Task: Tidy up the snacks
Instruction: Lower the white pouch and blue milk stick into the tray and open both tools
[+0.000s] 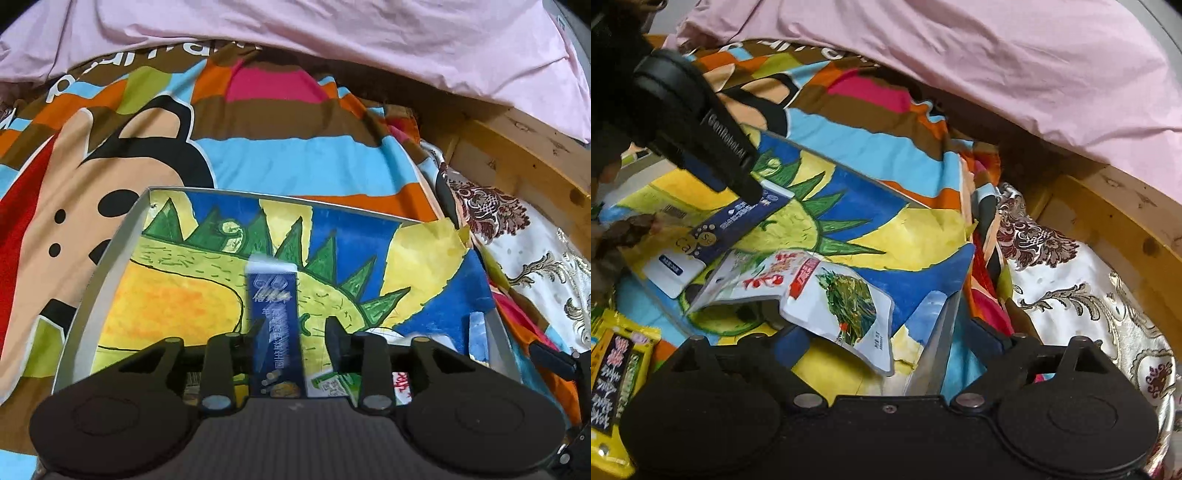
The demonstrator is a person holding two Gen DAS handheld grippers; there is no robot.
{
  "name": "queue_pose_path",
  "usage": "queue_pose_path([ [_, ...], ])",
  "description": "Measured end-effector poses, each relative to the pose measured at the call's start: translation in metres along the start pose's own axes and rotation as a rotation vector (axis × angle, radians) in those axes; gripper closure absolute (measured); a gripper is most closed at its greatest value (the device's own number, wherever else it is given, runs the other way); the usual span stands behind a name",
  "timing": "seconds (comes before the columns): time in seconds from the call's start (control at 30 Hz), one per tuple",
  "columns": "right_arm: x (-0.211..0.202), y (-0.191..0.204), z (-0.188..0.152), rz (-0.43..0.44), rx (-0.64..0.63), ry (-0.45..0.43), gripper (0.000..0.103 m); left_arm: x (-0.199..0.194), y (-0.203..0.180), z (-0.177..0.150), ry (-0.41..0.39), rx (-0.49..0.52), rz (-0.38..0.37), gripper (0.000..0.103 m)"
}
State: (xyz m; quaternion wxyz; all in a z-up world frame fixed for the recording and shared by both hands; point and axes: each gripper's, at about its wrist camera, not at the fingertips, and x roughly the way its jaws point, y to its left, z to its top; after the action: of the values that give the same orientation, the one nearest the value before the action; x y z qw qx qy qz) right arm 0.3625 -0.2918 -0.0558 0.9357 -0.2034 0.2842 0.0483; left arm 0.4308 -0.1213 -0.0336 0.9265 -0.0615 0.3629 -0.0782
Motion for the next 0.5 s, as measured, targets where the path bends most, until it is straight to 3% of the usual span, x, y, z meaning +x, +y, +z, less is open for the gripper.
queue_pose_path([
  [0.07,-0.005,0.001,0.001,0.015,-0.020,0.006,0.003,-0.005,0.000,0.000,-0.003,-0.004,-0.002,0.055],
  [0.3,-0.027,-0.001,0.004,0.050,-0.058,0.027,0.001,-0.032,-0.002,-0.006,-0.047,0.014,-0.016,0.026],
  [0.5,-0.060,-0.017,0.003,0.083,0.050,-0.034,0.001,-0.063,-0.001,-0.012,-0.081,0.013,-0.015,0.014],
])
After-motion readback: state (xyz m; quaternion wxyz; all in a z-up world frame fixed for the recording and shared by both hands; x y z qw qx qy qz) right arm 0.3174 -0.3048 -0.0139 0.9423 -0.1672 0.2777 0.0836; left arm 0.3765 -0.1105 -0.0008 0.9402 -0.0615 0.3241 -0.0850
